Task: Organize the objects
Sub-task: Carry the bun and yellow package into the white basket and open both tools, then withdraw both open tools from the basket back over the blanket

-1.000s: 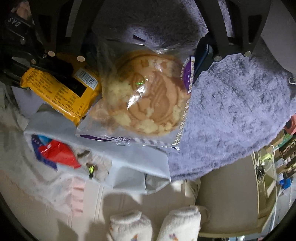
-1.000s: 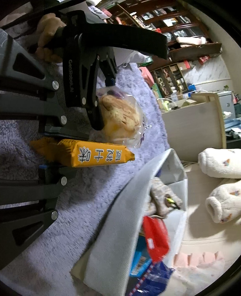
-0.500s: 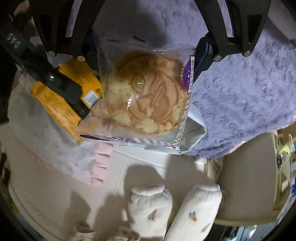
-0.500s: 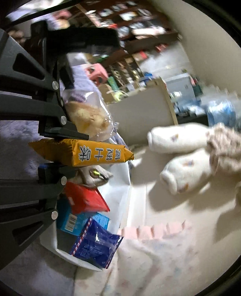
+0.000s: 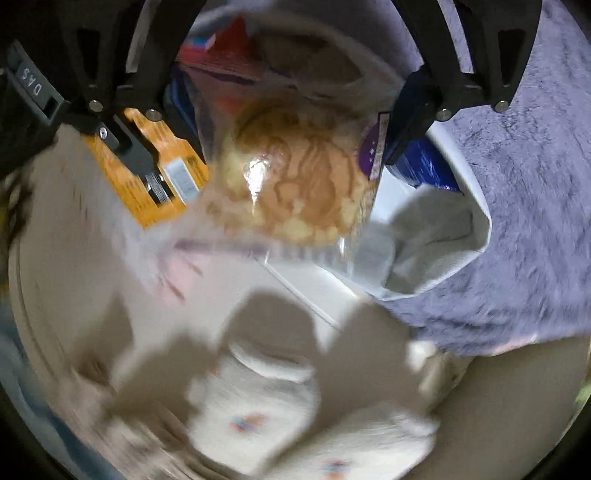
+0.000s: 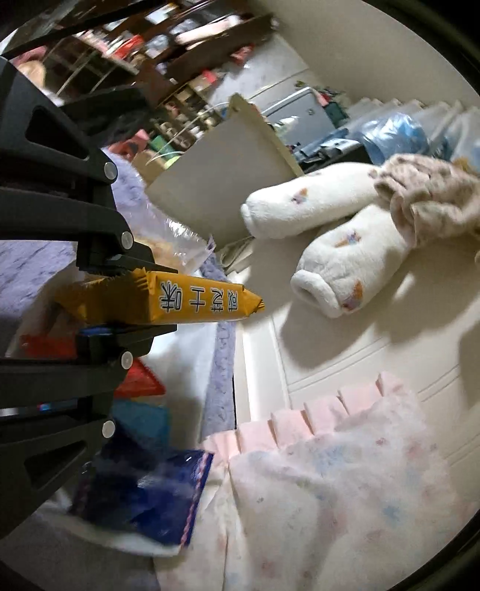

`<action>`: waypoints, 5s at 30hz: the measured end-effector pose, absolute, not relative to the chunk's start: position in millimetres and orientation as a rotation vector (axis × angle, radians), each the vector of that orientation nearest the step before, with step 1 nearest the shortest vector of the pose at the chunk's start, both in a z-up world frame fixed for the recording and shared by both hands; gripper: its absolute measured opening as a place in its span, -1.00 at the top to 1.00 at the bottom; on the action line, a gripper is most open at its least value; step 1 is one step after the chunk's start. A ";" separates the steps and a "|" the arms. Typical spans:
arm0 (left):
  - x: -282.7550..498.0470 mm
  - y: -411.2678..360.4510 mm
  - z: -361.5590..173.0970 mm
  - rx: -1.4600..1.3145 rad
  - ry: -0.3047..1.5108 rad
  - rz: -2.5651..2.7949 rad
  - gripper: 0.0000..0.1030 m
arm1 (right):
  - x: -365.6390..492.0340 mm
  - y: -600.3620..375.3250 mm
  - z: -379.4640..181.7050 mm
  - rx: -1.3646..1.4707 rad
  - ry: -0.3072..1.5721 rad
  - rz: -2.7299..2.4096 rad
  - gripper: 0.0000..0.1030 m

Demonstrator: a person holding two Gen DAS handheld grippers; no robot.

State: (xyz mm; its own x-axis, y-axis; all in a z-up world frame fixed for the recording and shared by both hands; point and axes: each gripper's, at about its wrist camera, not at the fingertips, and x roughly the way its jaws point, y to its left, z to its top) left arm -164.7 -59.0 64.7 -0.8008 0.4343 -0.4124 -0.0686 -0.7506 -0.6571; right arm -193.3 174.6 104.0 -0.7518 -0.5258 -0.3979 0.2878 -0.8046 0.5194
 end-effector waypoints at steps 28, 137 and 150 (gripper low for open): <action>-131.5 -41.7 81.4 -0.718 -0.514 2.687 -0.97 | -204.6 161.1 99.7 0.892 -0.511 -2.311 -0.58; 34.2 -19.6 -15.3 -1.291 -0.062 2.690 -0.77 | -30.2 185.0 -37.9 0.965 0.622 -2.208 -0.61; 29.0 -8.5 -19.1 -1.340 0.023 2.662 -0.98 | -45.5 193.7 -42.0 1.100 0.490 -2.209 -0.94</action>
State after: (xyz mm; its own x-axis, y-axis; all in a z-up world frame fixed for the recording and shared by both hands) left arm 29.0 -8.5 -19.1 -0.5854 0.1365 -0.7992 -0.1501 -0.9869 -0.0586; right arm -45.5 193.7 -42.0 -0.4642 -0.3602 -0.8092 0.6686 -0.7417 -0.0533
